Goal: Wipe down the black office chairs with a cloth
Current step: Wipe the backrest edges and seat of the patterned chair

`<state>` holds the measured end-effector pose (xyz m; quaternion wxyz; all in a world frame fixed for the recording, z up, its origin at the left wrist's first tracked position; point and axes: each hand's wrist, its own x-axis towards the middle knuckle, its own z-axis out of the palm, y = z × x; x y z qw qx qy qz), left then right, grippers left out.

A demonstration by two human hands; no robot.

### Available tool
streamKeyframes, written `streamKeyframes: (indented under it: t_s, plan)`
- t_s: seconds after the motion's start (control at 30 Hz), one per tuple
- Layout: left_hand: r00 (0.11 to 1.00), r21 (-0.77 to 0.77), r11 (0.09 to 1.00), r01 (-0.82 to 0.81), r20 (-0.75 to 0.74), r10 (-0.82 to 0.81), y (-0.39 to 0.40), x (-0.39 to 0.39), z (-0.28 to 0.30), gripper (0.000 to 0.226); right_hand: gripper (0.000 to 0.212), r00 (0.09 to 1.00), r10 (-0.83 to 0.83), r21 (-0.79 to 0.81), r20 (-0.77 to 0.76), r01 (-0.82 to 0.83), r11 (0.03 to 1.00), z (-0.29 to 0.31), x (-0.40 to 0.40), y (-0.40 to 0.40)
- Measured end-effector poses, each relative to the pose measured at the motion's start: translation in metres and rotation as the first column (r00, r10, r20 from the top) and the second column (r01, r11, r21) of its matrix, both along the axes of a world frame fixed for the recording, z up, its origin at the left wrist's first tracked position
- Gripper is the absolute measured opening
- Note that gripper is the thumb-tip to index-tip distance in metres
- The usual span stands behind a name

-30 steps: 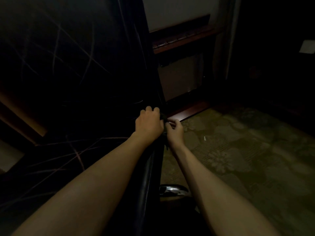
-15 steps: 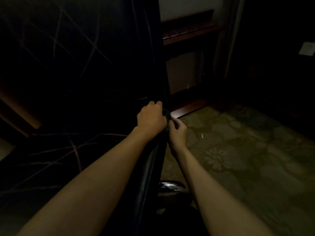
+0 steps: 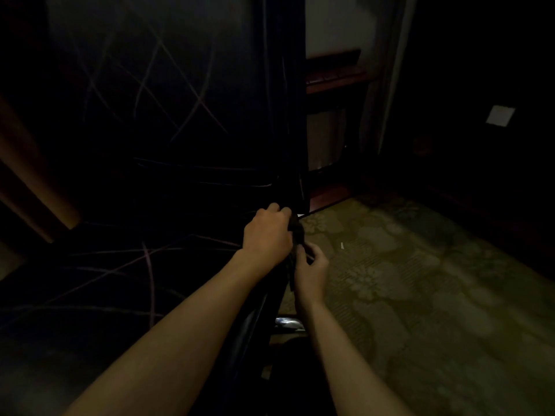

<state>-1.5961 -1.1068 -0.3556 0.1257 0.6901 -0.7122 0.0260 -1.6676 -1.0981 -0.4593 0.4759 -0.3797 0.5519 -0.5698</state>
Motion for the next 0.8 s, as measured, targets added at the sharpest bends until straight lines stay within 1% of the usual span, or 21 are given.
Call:
streamKeyframes:
  t_s: [0.1,0.23,0.3,0.33,0.4,0.53,0.7,0.8]
  plan:
    - [1.000,0.034,0.999,0.008,-0.022,-0.007,0.034,0.009,0.003,0.033,0.019,1.000,0.014,-0.007,-0.021,-0.014,1.000,0.012,-0.003,0.037]
    - [1.000,0.057,0.998,0.021,0.008,-0.021,0.090,0.019,0.008,0.026,0.020,1.000,0.014,-0.062,-0.026,-0.016,0.998,0.022,0.002,0.104]
    - [0.999,0.052,0.998,0.031,0.015,-0.032,0.110,0.022,0.009,0.023,0.026,1.000,-0.002,-0.098,-0.010,0.001,0.995,0.021,0.005,0.122]
    - [0.999,0.038,0.999,0.033,0.017,-0.033,0.113,0.023,0.010,0.022,0.027,1.000,-0.014,-0.116,-0.006,0.013,0.993,0.019,0.006,0.122]
    - [0.999,0.023,0.999,0.034,0.017,-0.035,0.109,0.021,0.011,0.020,0.024,0.998,-0.054,-0.141,-0.013,0.051,0.989,0.015,0.007,0.113]
    - [1.000,0.015,1.000,-0.004,0.020,0.004,0.076,0.005,0.008,0.025,0.022,0.993,-0.109,-0.163,-0.035,0.102,0.981,0.016,-0.001,0.068]
    - [1.000,-0.004,1.000,-0.028,-0.001,0.028,0.027,-0.008,0.005,0.028,0.024,0.990,-0.102,-0.057,-0.093,0.097,0.994,0.019,-0.004,0.005]
    - [0.999,0.020,1.000,-0.018,-0.043,0.019,0.032,-0.007,0.011,0.023,0.025,0.985,-0.050,0.001,-0.164,0.050,0.999,0.022,0.000,0.010]
